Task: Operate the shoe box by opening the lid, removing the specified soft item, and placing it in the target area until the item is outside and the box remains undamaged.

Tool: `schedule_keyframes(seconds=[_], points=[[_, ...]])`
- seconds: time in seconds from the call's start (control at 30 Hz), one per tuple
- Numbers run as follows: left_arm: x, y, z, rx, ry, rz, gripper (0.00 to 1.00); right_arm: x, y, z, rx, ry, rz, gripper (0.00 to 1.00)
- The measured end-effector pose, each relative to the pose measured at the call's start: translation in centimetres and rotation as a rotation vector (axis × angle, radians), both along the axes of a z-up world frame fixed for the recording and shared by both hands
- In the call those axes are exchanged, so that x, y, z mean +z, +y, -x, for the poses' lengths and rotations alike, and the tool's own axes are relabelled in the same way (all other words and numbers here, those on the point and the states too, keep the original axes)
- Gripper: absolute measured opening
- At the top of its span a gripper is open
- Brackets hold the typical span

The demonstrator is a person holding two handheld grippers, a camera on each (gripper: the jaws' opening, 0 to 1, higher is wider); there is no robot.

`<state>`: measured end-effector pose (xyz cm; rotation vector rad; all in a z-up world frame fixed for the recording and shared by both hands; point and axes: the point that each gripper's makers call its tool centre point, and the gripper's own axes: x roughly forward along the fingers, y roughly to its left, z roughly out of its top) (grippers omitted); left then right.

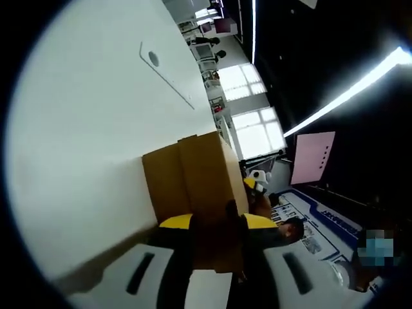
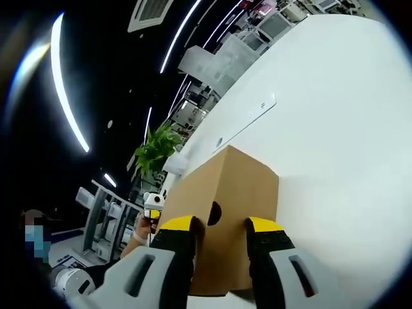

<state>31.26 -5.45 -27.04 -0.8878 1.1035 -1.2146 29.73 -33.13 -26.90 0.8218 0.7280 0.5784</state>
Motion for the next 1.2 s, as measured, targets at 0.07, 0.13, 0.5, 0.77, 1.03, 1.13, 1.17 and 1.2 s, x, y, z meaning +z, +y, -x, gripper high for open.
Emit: schedule_keyframes(seconds=[0.07,0.13,0.5,0.77,1.03,1.13,1.17,1.2], points=[[0.0,0.3,-0.1,-0.003,-0.035,-0.01,0.29,0.0,0.1,0.1,0.002,-0.002,-0.002,0.31],[-0.1,0.4,-0.2,-0.001,-0.043,-0.017,0.31,0.0,0.3,0.2,0.003,-0.003,-0.001,0.31],[1.4,1.9,-1.1,0.043,-0.202,-0.052,0.49,0.1,0.5,0.4,0.004,-0.004,-0.004,0.31],[3.3,3.0,-1.5,0.034,-0.452,-0.106,0.62,0.0,0.6,0.4,0.002,-0.007,-0.005,0.31],[4.5,3.6,-2.4,0.009,-0.805,-0.241,0.7,0.1,1.1,0.7,-0.001,-0.004,-0.002,0.31],[5.3,3.0,-1.9,-0.008,-0.882,-0.246,0.7,0.1,1.0,0.6,-0.004,-0.004,-0.003,0.31],[5.6,2.9,-1.8,-0.012,-0.915,-0.261,0.71,0.0,0.7,0.4,-0.005,-0.003,-0.003,0.31],[5.7,2.8,-1.8,-0.016,-0.937,-0.278,0.71,0.0,0.6,0.4,-0.004,-0.003,-0.002,0.31]])
